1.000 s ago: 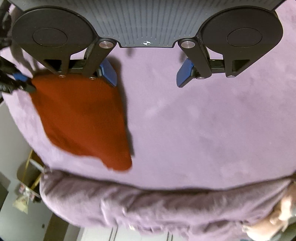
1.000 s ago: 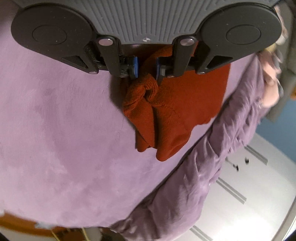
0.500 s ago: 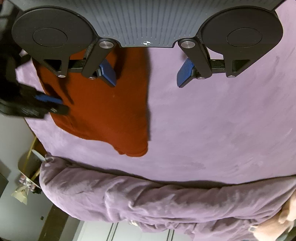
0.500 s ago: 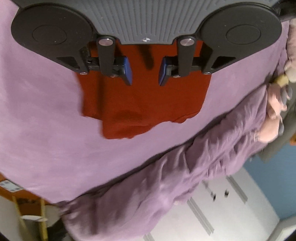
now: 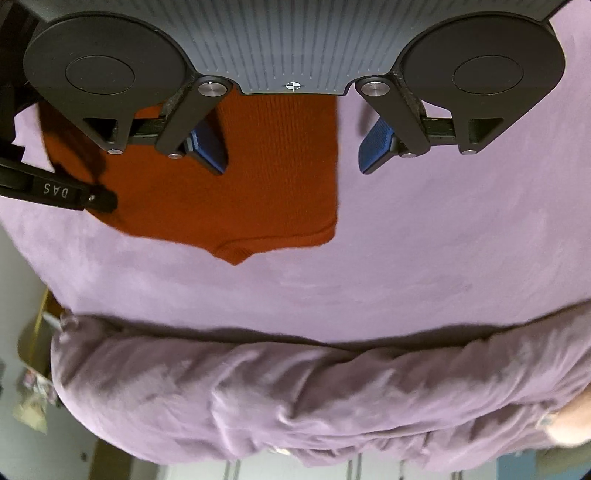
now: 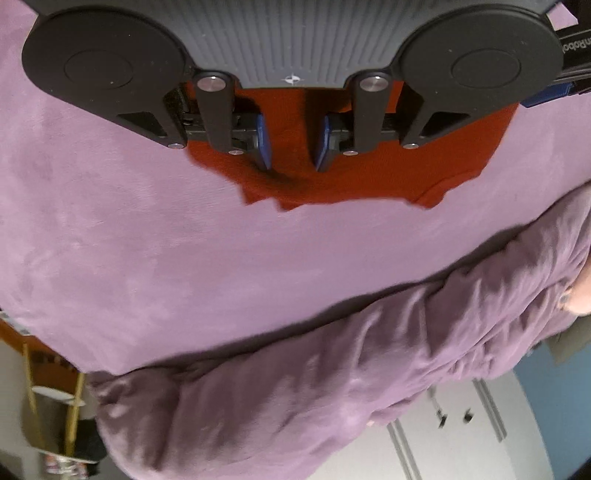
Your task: Fold small clothes
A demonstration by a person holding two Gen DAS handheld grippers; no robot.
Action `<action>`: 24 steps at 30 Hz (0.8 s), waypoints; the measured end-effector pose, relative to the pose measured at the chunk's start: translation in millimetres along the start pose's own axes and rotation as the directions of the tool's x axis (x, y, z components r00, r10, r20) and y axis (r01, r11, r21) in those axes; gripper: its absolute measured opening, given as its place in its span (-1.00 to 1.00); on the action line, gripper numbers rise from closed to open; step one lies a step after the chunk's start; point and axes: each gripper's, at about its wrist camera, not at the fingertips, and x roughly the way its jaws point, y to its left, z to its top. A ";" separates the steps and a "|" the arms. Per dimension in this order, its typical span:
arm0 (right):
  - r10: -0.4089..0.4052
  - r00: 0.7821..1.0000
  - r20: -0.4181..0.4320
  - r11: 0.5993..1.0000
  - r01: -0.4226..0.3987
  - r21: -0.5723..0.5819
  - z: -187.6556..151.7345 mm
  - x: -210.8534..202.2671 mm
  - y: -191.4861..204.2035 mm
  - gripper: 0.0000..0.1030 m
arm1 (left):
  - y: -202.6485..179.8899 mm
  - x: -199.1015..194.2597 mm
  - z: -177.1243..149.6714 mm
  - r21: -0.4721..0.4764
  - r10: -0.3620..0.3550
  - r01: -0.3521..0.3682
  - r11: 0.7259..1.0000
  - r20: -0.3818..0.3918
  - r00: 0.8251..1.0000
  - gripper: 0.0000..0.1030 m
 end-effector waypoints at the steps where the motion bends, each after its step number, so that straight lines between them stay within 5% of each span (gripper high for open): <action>1: 0.002 1.000 0.005 1.000 -0.002 0.009 -3.0 3.2 -4.1 -0.51 | -2.4 2.7 -1.8 0.005 0.004 -0.004 1.000 -0.004 1.000 0.69; 9: 0.021 1.000 0.016 0.999 -0.021 0.033 -6.5 -8.1 -11.2 -0.41 | 4.0 -0.9 -4.0 0.000 -0.003 0.003 1.000 -0.016 1.000 0.77; 14: -0.019 0.999 0.042 1.000 0.019 -0.006 -23.1 -43.4 -12.9 -0.05 | 9.5 -23.7 -9.2 0.052 -0.019 0.020 0.998 -0.008 1.000 0.76; 17: 0.096 0.993 0.065 0.995 -0.096 -0.015 -45.3 -84.6 -21.4 0.20 | 18.1 -48.3 -24.6 0.052 -0.042 0.042 0.998 0.003 0.999 0.75; 19: 0.101 0.991 0.085 0.995 -0.099 -0.027 -68.5 -113.5 -24.3 0.24 | 29.9 -68.3 -41.7 -0.006 -0.097 0.097 0.995 0.025 0.995 0.75; 24: 0.150 0.989 0.012 0.958 -0.148 0.247 -133.5 -153.1 -63.2 0.28 | 52.8 -102.2 -96.6 -0.124 -0.123 0.122 0.985 0.003 0.992 0.75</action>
